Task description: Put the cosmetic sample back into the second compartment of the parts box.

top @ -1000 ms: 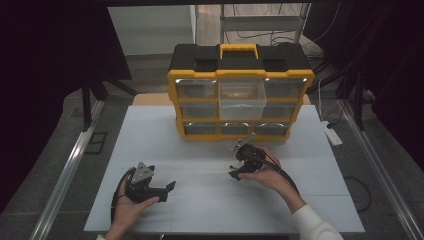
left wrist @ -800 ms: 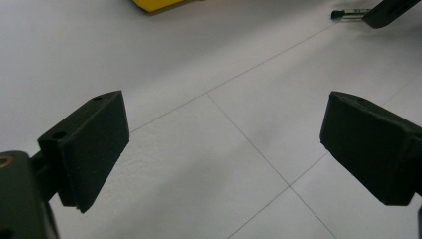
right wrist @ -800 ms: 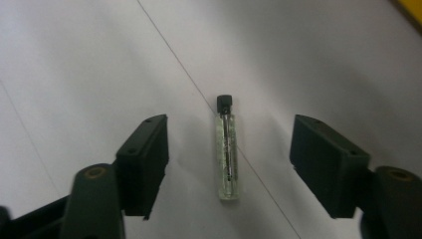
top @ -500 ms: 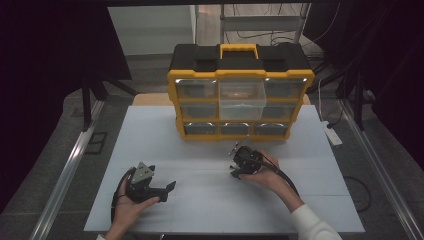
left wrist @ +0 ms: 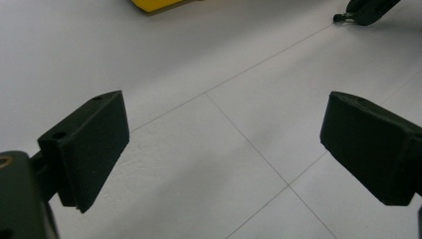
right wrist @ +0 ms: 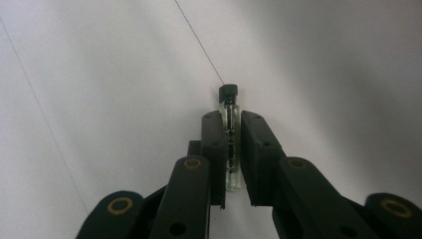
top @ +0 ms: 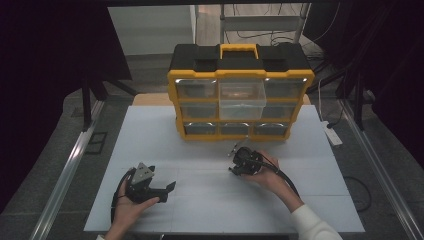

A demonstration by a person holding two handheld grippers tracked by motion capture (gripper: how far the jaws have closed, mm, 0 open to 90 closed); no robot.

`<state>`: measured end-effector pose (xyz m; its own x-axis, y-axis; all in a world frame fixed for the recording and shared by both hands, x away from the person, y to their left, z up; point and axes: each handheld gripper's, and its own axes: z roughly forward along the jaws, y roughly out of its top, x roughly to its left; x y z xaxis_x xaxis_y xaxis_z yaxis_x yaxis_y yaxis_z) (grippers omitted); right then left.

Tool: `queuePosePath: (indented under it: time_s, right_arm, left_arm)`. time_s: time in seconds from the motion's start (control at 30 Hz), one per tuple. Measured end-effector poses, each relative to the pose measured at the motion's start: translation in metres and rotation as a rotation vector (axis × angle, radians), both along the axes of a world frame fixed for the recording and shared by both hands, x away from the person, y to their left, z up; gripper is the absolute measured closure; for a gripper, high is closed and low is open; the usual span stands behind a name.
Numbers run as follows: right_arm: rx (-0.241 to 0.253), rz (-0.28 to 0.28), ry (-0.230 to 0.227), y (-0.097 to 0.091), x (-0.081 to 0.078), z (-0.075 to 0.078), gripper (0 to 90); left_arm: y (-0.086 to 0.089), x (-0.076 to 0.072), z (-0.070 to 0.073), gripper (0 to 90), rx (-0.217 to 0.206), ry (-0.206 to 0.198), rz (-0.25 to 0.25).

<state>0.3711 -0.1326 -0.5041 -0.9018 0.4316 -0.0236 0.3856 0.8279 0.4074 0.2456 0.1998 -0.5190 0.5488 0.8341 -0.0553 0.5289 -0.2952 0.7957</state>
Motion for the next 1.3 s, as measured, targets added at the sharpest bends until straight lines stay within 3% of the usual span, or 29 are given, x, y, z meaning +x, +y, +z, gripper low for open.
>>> queuePosePath:
  time_s: [0.17, 0.67, 0.97, 1.3]
  right_arm:
    - [0.006, -0.015, -0.026, -0.004, 0.000, 0.003, 81.4]
    - [0.180, -0.053, -0.060, -0.022, -0.006, 0.031, 81.4]
    - [0.337, -0.116, -0.101, -0.039, -0.017, 0.047, 81.4]
    - [0.404, -0.113, -0.107, -0.047, -0.026, 0.058, 81.4]
  left_arm:
    - [0.000, 0.000, 0.000, 5.7, -0.001, 0.001, 0.000]
    - [0.000, 0.000, 0.000, 5.8, -0.005, -0.001, 0.002]
    - [0.000, 0.000, 0.001, 5.8, -0.006, -0.002, 0.002]
    - [0.000, 0.000, 0.001, 5.8, -0.006, -0.003, 0.000]
